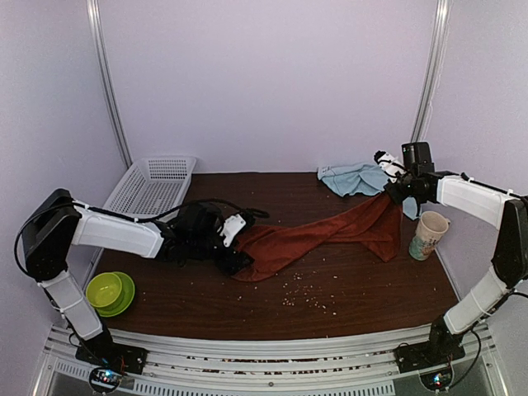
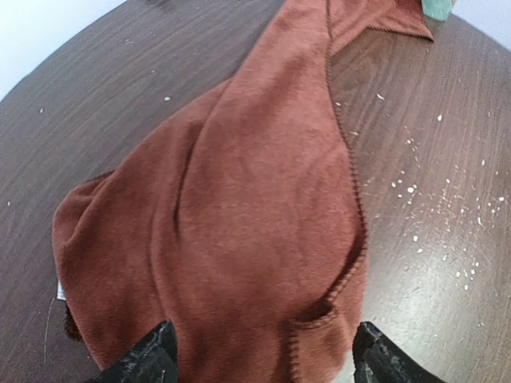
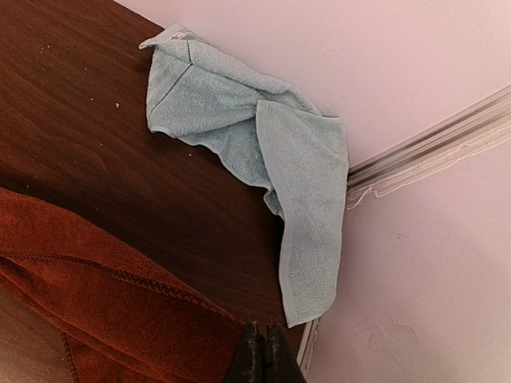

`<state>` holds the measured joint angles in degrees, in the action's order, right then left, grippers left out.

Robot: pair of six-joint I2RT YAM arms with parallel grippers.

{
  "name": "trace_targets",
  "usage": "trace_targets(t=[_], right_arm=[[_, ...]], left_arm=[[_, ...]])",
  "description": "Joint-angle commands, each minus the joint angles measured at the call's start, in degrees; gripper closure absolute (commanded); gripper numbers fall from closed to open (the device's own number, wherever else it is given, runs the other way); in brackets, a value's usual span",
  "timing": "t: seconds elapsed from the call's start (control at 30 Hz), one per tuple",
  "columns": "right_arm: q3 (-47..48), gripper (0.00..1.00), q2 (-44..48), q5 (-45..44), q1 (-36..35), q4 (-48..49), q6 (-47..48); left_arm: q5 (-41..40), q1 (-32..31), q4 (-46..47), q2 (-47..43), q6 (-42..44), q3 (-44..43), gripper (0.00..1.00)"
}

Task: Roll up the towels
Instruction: Flatten out the towel at the center of the board.

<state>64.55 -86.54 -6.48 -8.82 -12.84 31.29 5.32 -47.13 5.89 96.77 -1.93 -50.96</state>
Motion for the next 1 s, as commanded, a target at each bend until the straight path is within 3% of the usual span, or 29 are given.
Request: trace_targets(t=[0.0,0.47,0.97], right_arm=[[0.22,1.00,1.64,0.68,-0.50,-0.68,-0.09],[-0.39,1.00,1.26,0.77,-0.94,-0.09,-0.22],[-0.83,1.00,1.02,0.60,-1.38,0.27,-0.09]], left_arm=[[15.31,4.61,1.45,1.00,-0.06,-1.92,0.24],[34.42,8.99,2.90,11.79,-0.45,-6.70,0.34],[39.43,10.00,0.97,17.98,0.95,-10.01,0.40]])
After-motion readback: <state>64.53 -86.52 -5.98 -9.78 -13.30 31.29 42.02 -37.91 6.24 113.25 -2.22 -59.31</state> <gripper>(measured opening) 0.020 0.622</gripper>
